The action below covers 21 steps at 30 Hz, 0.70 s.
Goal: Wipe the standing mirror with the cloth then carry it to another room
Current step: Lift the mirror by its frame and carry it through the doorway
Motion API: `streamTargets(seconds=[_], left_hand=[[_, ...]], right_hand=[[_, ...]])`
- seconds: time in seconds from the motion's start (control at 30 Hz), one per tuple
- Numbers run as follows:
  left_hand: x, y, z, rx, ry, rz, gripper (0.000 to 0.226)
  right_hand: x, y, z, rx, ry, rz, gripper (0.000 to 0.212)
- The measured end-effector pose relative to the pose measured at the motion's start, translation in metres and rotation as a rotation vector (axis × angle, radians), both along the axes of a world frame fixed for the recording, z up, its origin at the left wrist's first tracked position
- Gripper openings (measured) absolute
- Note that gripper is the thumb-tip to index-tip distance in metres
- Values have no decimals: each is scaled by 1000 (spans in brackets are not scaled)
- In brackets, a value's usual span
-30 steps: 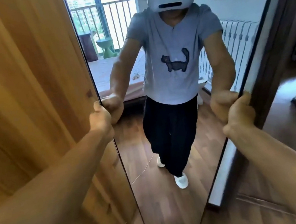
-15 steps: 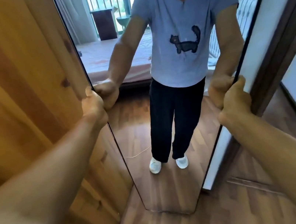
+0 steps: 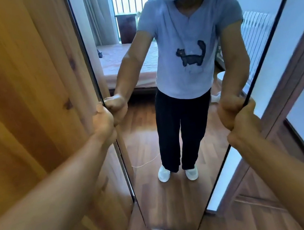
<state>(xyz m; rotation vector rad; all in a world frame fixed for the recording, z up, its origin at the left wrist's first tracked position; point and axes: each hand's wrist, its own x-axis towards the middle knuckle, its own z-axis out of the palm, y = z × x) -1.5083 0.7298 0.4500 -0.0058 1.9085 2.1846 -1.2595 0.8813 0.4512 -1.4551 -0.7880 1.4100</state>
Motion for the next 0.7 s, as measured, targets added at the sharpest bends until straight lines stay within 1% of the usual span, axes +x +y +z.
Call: streamTargets(seconds=[0.07, 0.17, 0.23, 0.3, 0.37, 0.43, 0.47, 0.53, 0.7], left_hand=[[-5, 7, -1, -5, -8, -8, 40], [-7, 12, 2, 2, -6, 4, 32], [-12, 15, 2, -15, 3, 1, 41], [-18, 17, 1, -33, 29, 13, 41], [-24, 19, -4, -51, 55, 8, 39], [-29, 21, -9, -65, 59, -6, 39], [-32, 22, -11, -74, 61, -15, 42], [-36, 24, -13, -96, 38, -22, 48], [-48, 30, -18, -94, 16, -39, 50]], right_hand=[[-4, 6, -4, 36, -5, 7, 65], [-11, 10, 2, -15, -27, 12, 65], [-16, 11, 4, 14, -12, 52, 63], [-20, 8, 0, 84, 15, 55, 65], [-21, 7, -4, 28, 2, -26, 65], [-21, 10, -8, -12, -6, -37, 66], [-23, 12, -8, -18, -11, -28, 66], [-28, 14, -11, -1, -7, -31, 64], [-36, 25, -17, 34, -18, -28, 63]])
